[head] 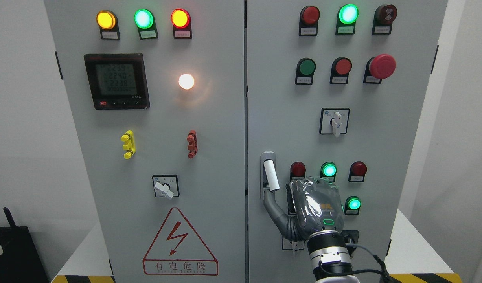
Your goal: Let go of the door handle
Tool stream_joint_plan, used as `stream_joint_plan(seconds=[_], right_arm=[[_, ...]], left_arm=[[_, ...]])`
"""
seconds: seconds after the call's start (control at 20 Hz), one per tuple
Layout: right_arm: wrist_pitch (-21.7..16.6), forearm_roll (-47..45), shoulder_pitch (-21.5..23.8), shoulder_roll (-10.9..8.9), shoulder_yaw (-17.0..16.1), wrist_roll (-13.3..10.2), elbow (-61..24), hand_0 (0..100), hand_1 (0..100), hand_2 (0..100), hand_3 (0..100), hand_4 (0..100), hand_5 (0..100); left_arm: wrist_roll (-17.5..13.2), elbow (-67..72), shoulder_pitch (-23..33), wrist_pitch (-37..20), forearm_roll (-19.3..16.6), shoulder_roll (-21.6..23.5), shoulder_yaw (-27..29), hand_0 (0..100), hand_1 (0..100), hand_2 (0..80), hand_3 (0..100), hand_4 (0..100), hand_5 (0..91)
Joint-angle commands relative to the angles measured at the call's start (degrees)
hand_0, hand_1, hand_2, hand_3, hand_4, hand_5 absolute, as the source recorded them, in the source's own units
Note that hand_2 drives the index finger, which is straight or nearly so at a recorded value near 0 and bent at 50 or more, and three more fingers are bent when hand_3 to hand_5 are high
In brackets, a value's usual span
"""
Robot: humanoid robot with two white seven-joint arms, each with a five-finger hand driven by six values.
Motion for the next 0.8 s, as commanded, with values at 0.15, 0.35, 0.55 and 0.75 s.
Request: stream_joint_plan(seconds=[0.15, 0.35, 0.55, 0.75], right_arm=[[-0.06, -0.09, 0.35, -0.01, -1.68, -0.05, -1.14, 52, 8, 99, 100, 90, 99], [-0.06, -0.09, 0.35, -0.09, -2.12, -0.05, -1.31, 52, 8, 99, 100, 90, 99], [-0.23, -0.62, 0.27, -0.27, -2.82, -0.05, -1.40, 53, 8, 99, 100, 90, 99], [-0.32, -0.62, 0.18, -0.36, -3.08, -0.05, -1.58, 53, 8, 99, 100, 90, 99]], left_arm=[[0.03, 0.00, -1.49, 0.03, 0.00, 0.00, 0.97, 12, 39, 0.0, 0, 0, 0.0], [0.03, 0.00, -1.49, 0.03, 0.00, 0.00, 0.97, 12, 39, 0.0, 0, 0, 0.0], [0.03, 0.00, -1.49, 0.03, 0.00, 0.00, 0.97, 12, 39, 0.0, 0, 0, 0.0], [0.03, 0.00, -1.41, 0.03, 0.00, 0.00, 0.97, 12, 39, 0.0, 0, 0, 0.0]])
